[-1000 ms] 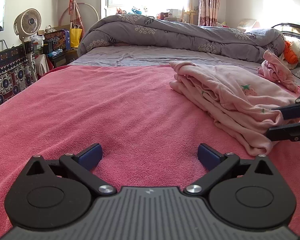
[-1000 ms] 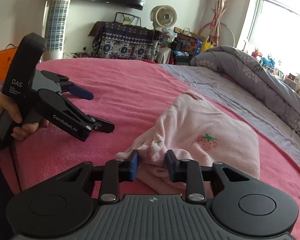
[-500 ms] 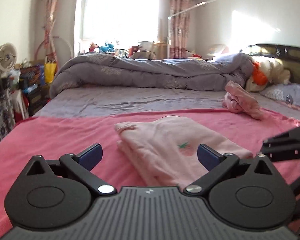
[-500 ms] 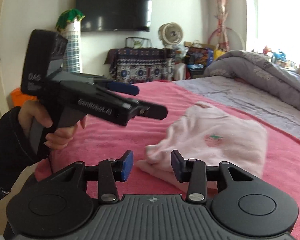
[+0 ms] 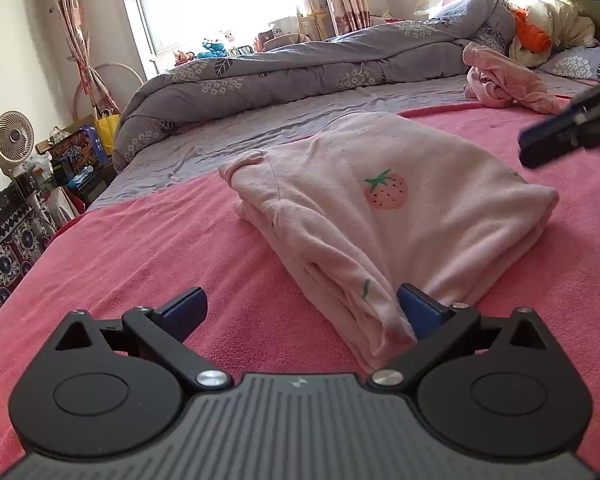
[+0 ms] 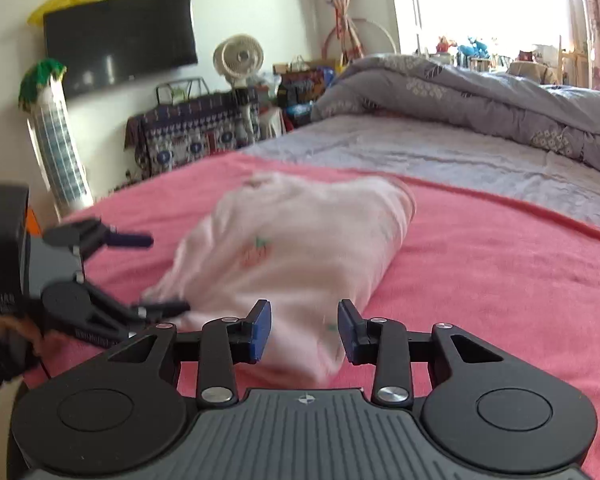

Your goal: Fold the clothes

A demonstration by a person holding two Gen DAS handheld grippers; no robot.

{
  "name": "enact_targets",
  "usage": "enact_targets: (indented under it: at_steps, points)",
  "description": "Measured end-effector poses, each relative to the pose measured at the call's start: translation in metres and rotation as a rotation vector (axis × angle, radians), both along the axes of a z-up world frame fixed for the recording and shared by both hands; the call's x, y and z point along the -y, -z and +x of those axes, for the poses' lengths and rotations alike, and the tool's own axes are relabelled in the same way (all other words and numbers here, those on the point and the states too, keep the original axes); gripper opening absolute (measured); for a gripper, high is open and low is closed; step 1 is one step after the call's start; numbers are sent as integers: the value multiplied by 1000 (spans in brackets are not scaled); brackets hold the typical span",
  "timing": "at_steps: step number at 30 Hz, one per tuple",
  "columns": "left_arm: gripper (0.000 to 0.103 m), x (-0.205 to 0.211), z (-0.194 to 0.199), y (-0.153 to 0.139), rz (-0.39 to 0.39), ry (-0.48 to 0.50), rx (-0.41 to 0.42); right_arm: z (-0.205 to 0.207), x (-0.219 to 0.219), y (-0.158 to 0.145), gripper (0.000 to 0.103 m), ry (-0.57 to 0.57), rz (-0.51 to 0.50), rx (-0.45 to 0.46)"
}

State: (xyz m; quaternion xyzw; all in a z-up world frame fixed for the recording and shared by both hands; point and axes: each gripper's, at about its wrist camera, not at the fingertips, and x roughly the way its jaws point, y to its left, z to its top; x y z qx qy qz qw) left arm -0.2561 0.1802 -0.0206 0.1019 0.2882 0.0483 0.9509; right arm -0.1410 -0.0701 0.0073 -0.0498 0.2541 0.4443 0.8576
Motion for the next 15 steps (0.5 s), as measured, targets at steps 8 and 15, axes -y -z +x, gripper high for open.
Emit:
enact_targets:
  at_steps: [8,15]
  points:
    - [103,-19,-12,1,-155,-41,-8,64,-95,55,42,-13,-152,43]
    - [98,-18,-24,-40,-192,-55,60,58,-70,43,46,-13,-86,-3]
